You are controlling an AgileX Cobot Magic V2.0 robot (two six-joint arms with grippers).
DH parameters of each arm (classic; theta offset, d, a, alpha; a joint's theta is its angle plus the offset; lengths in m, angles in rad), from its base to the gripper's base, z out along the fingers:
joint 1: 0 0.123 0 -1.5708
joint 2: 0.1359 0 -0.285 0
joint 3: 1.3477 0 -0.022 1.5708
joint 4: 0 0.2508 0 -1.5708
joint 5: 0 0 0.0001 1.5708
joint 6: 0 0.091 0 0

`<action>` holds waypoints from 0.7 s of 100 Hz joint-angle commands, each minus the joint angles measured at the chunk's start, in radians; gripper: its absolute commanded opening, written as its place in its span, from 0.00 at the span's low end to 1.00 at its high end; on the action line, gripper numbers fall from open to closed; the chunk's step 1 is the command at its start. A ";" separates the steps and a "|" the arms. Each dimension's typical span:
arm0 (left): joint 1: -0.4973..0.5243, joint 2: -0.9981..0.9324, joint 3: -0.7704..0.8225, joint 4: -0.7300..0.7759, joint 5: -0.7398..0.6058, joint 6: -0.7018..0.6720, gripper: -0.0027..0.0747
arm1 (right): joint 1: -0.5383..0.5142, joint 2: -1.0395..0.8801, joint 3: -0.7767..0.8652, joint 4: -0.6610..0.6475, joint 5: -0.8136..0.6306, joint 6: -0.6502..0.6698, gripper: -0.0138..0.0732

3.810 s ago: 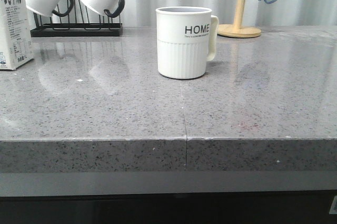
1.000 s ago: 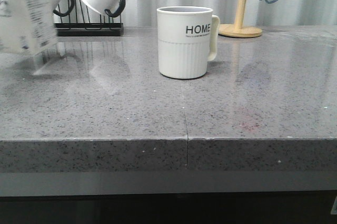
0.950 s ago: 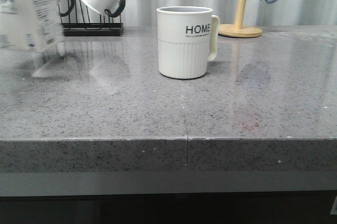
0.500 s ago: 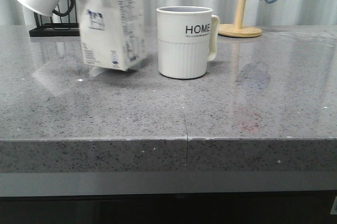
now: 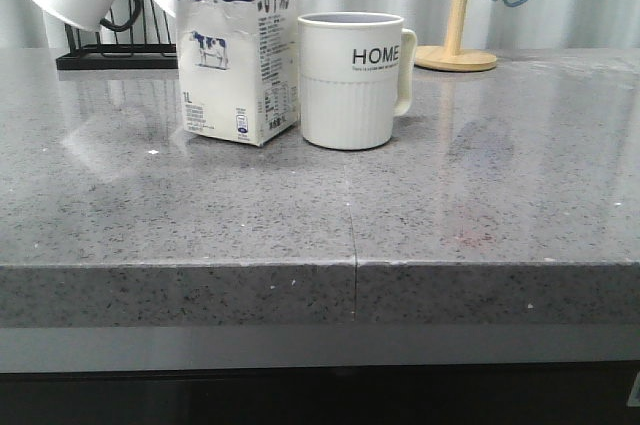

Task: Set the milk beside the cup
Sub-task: 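Open the left gripper and lift it away from the carton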

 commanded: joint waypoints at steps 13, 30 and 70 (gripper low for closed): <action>-0.010 -0.140 0.011 -0.010 0.003 -0.004 0.85 | -0.003 -0.010 -0.025 -0.005 -0.074 -0.002 0.11; -0.007 -0.280 0.109 -0.010 0.012 -0.003 0.65 | -0.003 -0.010 -0.025 -0.005 -0.074 -0.002 0.11; 0.249 -0.620 0.268 0.039 0.277 0.025 0.01 | -0.003 -0.010 -0.025 -0.005 -0.074 -0.002 0.11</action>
